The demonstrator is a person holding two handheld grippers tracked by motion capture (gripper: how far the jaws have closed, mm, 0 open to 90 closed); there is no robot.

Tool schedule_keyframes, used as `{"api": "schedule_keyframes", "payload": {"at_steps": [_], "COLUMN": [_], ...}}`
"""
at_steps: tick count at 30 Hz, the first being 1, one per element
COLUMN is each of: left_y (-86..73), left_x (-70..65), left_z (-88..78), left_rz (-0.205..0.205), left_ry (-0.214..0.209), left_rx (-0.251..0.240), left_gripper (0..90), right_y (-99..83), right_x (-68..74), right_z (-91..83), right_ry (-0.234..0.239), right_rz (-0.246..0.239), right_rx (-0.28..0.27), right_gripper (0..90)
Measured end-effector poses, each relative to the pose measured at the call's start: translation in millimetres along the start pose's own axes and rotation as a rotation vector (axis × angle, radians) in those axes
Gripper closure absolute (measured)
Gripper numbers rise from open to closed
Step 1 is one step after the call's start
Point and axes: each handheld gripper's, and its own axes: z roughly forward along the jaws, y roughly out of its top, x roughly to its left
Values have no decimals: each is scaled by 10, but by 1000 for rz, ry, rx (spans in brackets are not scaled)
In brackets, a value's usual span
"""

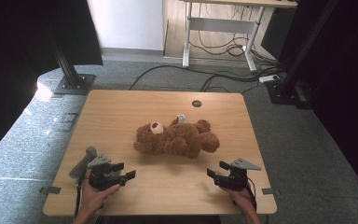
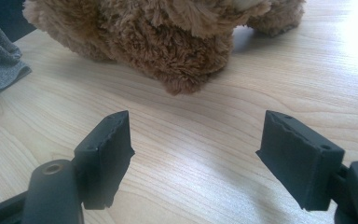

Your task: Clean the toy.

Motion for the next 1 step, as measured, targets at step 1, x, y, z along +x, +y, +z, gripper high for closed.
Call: {"api": "schedule_keyframes", "payload": {"at_steps": [1], "left_y": [-1], "left_x": [1], "left_z": [-1], "left_rz": [1], "left_ry": [0], "left_rx": [-1], "left_gripper": [272], "right_y": [1], "right_x": [0], "right_z": [3], "right_ry": [2], "right_rz": [-1], "right_rx": [0], "right_gripper": [235]}}
